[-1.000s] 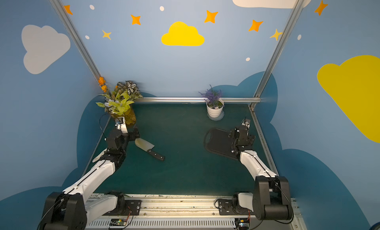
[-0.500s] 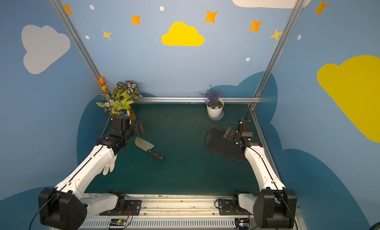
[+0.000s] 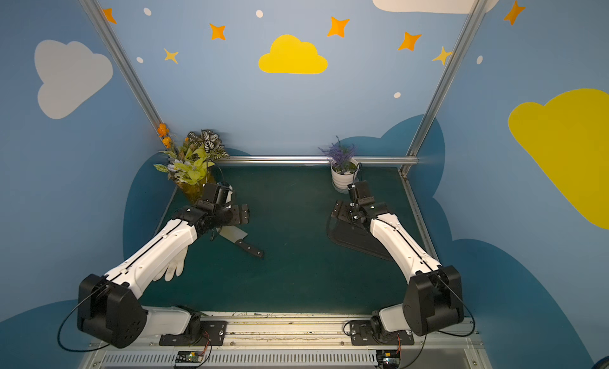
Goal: Align the knife with the edge of the cutting board
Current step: Move the work surface to the center of the board.
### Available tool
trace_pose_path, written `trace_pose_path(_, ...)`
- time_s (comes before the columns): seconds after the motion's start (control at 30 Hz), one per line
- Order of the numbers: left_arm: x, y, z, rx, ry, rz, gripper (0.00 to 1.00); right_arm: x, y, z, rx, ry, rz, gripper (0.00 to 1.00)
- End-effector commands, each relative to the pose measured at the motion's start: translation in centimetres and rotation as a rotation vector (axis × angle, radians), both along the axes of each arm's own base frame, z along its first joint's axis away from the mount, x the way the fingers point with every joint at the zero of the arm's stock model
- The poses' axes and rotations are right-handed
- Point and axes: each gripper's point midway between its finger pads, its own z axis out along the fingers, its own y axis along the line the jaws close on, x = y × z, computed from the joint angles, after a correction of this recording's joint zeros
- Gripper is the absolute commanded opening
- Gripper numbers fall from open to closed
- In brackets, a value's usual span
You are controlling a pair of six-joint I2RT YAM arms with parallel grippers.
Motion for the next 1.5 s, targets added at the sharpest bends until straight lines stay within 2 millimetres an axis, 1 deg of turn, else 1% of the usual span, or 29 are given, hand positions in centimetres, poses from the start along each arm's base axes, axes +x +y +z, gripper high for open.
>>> trace_pose_path(0.0, -0.7, 0.5, -0.1, 0.073, 0.03, 0.013, 1.0, 0.7, 1.4, -0.4, -0.038, 0.031, -0.01, 0.91)
trace_pose_path(0.17, -2.2, 0.7, -0.9, 0.06, 0.092, 0.057, 1.0, 1.4, 5.4, -1.2, -0.077, 0.043, 0.084, 0.9)
trace_pose_path(0.2, -2.6, 1.1, -1.1, 0.072, 0.11, 0.072, 1.0, 1.3, 6.6, -1.4, -0.083, 0.043, 0.125, 0.9)
trace_pose_path(0.23, -2.9, 1.6, -1.1, 0.087, 0.118, 0.092, 1.0, 1.2, 7.8, -1.2, -0.088, 0.032, 0.164, 0.89)
trace_pose_path(0.3, -3.2, 2.3, -1.3, 0.105, 0.128, 0.123, 1.0, 0.9, 9.7, -1.4, -0.109, 0.025, 0.232, 0.9)
trace_pose_path(0.4, -3.2, 2.8, -1.8, 0.085, 0.15, 0.154, 1.0, 0.5, 12.3, -1.7, -0.132, 0.013, 0.314, 0.91)
trace_pose_path(0.6, -3.0, 3.5, -3.5, 0.019, 0.257, 0.197, 1.0, -1.3, 16.9, -2.4, -0.131, 0.006, 0.462, 0.92)
trace_pose_path(0.67, -2.9, 4.0, -3.7, 0.006, 0.265, 0.218, 1.0, -1.7, 17.6, -2.5, -0.165, 0.0, 0.486, 0.93)
trace_pose_path(0.7, -2.9, 4.1, -3.7, 0.0, 0.267, 0.223, 1.0, -1.7, 17.3, -2.8, -0.193, 0.003, 0.474, 0.94)
trace_pose_path(0.83, -2.7, 4.3, -3.8, -0.022, 0.268, 0.235, 1.0, -0.4, 14.9, -3.6, -0.239, 0.03, 0.38, 0.95)
trace_pose_path(0.93, -2.5, 4.3, -3.5, -0.028, 0.256, 0.228, 1.0, 0.9, 12.9, -4.1, -0.274, 0.034, 0.336, 0.95)
trace_pose_path(1.13, -2.3, 4.4, -2.9, -0.028, 0.234, 0.202, 1.0, 3.2, 9.2, -6.0, -0.235, 0.118, 0.239, 0.95)
trace_pose_path(1.3, -2.1, 3.3, -2.6, -0.081, 0.235, 0.154, 1.0, 4.6, 7.9, -8.2, -0.205, 0.189, 0.196, 0.95)
trace_pose_path(1.37, -2.1, 2.9, -2.4, -0.096, 0.229, 0.131, 1.0, 4.9, 7.6, -9.1, -0.213, 0.215, 0.187, 0.95)
trace_pose_path(1.47, -2.1, 2.4, -2.2, -0.115, 0.219, 0.111, 1.0, 5.6, 7.8, -9.8, -0.223, 0.23, 0.194, 0.95)
